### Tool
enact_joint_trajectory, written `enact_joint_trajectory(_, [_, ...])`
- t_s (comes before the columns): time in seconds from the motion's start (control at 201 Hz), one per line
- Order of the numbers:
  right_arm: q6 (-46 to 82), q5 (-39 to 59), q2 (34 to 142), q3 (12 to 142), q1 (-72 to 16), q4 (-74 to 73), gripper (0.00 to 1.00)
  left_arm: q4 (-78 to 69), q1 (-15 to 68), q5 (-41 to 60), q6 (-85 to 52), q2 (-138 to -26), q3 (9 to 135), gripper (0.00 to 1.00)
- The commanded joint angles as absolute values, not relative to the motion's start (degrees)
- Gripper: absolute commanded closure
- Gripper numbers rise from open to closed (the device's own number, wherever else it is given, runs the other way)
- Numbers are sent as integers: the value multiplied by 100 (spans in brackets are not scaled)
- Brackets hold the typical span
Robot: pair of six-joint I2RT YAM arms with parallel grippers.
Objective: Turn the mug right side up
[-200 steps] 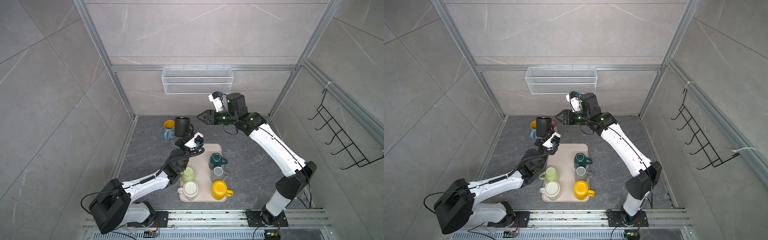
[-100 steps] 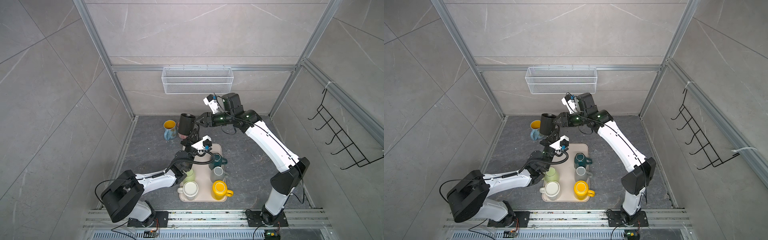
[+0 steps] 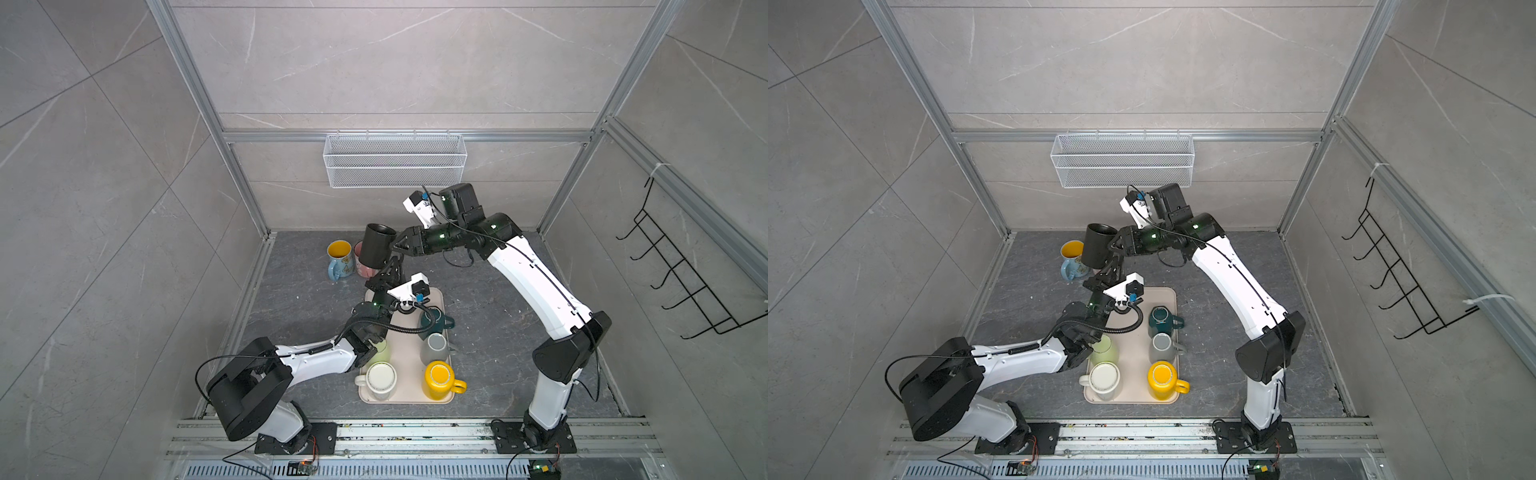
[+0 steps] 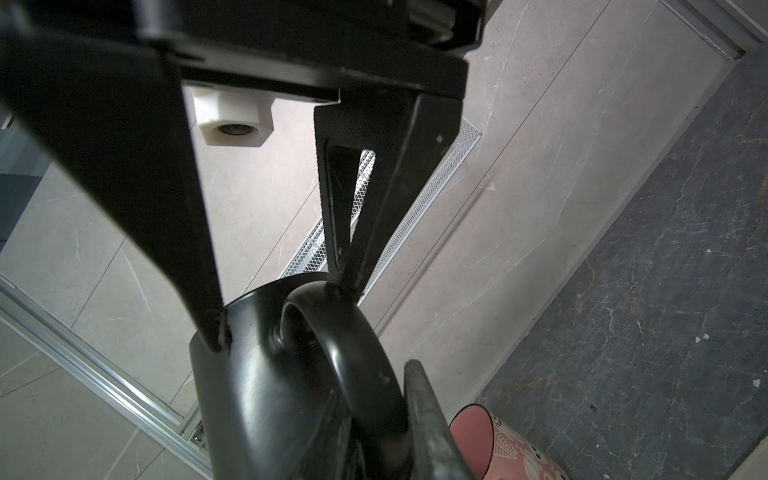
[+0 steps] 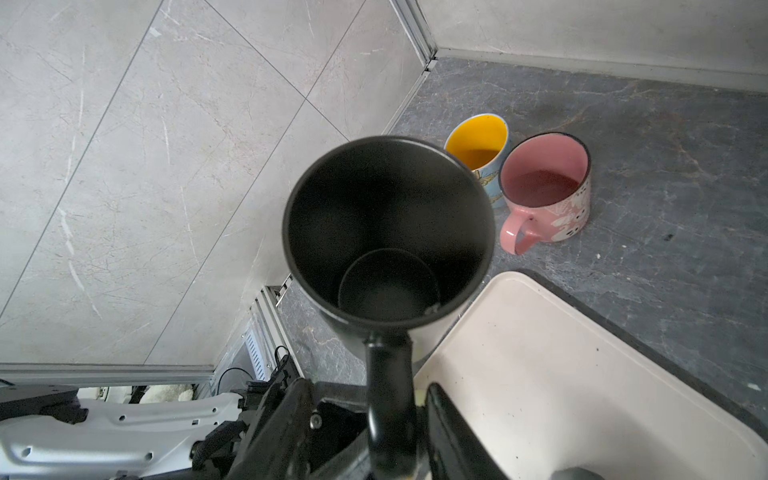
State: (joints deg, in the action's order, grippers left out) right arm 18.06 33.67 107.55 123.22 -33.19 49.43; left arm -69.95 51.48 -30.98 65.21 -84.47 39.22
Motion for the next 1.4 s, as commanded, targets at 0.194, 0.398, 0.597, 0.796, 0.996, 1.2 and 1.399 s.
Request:
enact_joint_trajectory(0.194, [1593,3369,11104,12810,-3411,5488,64,-8095,5217,-2848,6893,-8227,4279,100])
enact_joint_trajectory(0.398, [1524,3274,11256,13009,-3438,5732,72,-8095,5224,-2850,6933,-8227,4281,100])
enact_joint_trajectory(0.597, [1515,3181,11285,13025,-3454,5783,82,-8095,5229,-2857,6951,-8202,4241,100])
enact_joint_trajectory(0.796, [1534,3094,11337,13036,-3472,5878,100,-8095,5229,-2934,6982,-8207,4234,100])
enact_joint_trajectory(0.996, [1494,2925,11286,12944,-3516,5859,100,-8077,5271,-3200,7070,-8286,4340,100])
enact_joint_trajectory(1.2, [1597,2829,10976,12505,-3549,5493,100,-8057,5330,-3365,7163,-8323,4408,83])
enact_joint_trajectory(1.399, [1692,2680,10658,12103,-3551,5155,100,-7907,5412,-3480,7269,-8336,4489,68])
